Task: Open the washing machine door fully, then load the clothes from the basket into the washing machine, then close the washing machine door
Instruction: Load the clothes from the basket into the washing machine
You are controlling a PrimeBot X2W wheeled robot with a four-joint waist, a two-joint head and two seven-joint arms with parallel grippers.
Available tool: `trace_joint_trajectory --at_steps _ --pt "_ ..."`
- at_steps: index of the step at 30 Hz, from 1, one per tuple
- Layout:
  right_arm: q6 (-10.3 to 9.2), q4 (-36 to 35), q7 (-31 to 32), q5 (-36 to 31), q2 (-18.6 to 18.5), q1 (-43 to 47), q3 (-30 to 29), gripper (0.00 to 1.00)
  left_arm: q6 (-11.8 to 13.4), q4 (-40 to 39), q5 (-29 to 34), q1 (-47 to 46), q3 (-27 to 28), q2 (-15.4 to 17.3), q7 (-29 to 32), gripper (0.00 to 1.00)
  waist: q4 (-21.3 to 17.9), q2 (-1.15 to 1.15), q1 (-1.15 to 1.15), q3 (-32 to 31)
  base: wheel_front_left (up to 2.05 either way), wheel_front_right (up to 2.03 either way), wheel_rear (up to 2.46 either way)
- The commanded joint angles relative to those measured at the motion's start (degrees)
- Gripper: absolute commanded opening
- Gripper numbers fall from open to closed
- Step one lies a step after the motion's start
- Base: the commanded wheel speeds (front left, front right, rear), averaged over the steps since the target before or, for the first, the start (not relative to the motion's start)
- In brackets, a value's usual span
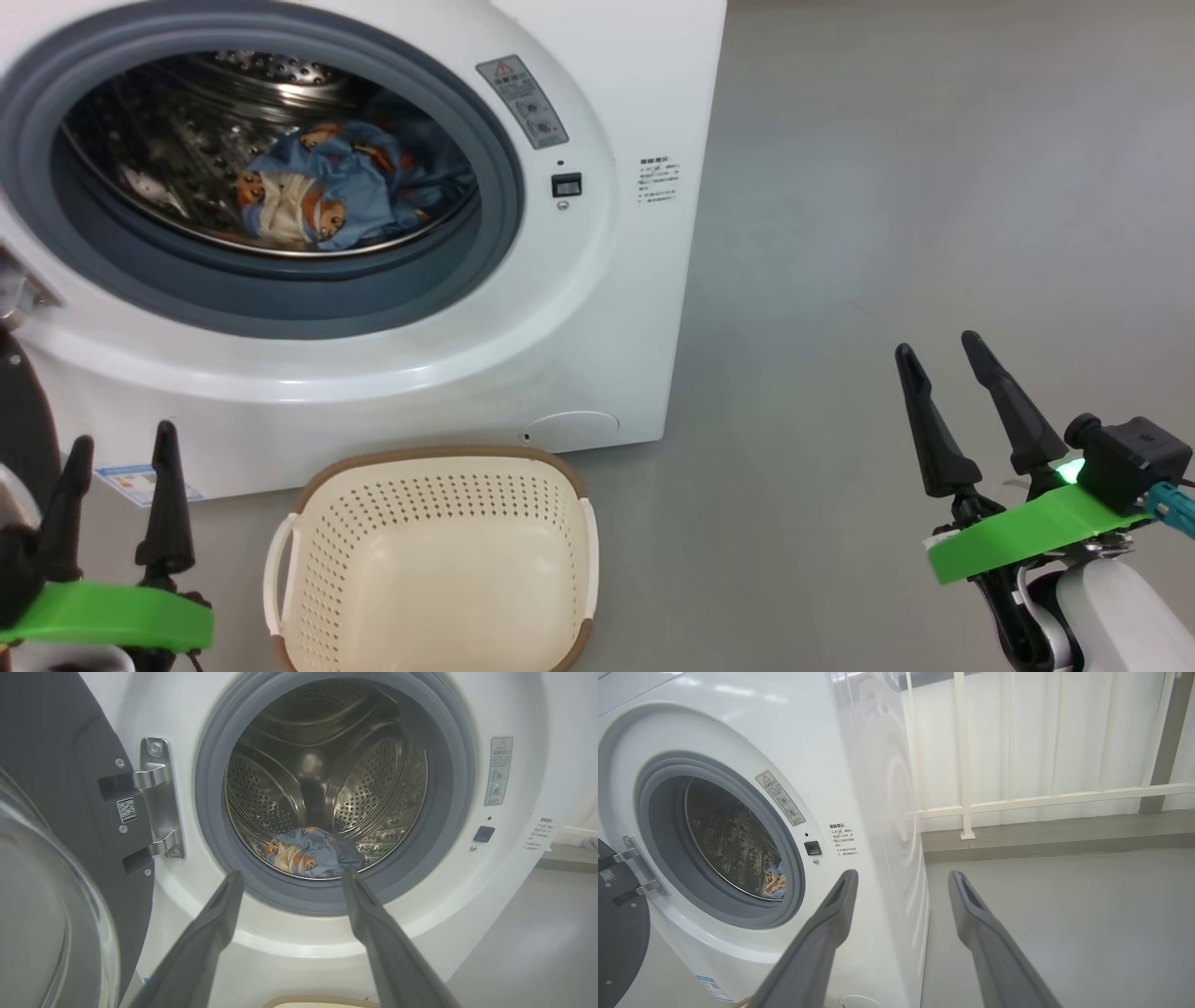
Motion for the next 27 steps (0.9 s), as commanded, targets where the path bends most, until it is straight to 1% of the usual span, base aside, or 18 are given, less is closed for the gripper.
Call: trace_joint_trajectory --at_steps 1,4,11,19,27 --pt "0.25 -1.4 -0.5 0.5 -1.1 0.8 0.7 1.00 0.4 -2.1 0.9 -0.4 2.7 1.3 -0.4 1.00 0.6 0.00 0.00 -0.7 0.00 0.00 0.00" --pt "0.25 -1.4 -0.5 0.6 -1.3 1.1 0.7 1.00 0.4 -3.3 1.6 0.9 3.7 0.5 -0.4 1.00 0.8 0.00 0.00 -1.3 0.00 0.00 0.00" --pt "0.25 -1.3 -0.5 0.9 -1.6 1.8 0.5 1.00 -0.9 -4.7 2.4 2.9 5.0 -0.9 -0.4 1.00 1.2 0.00 0.00 -2.3 0.00 0.00 0.00" --pt "0.25 -1.0 -0.5 1.1 -1.9 1.7 0.6 1.00 -1.7 -4.5 2.6 3.3 5.8 -1.7 -0.4 1.00 1.5 0.00 0.00 -2.3 0.00 0.00 0.00" --pt "0.25 -0.9 -0.5 1.2 -1.9 1.3 1.0 1.00 -2.2 -4.8 3.7 3.4 6.1 -1.9 -0.4 1.00 1.3 0.00 0.00 -2.1 0.00 0.00 0.00"
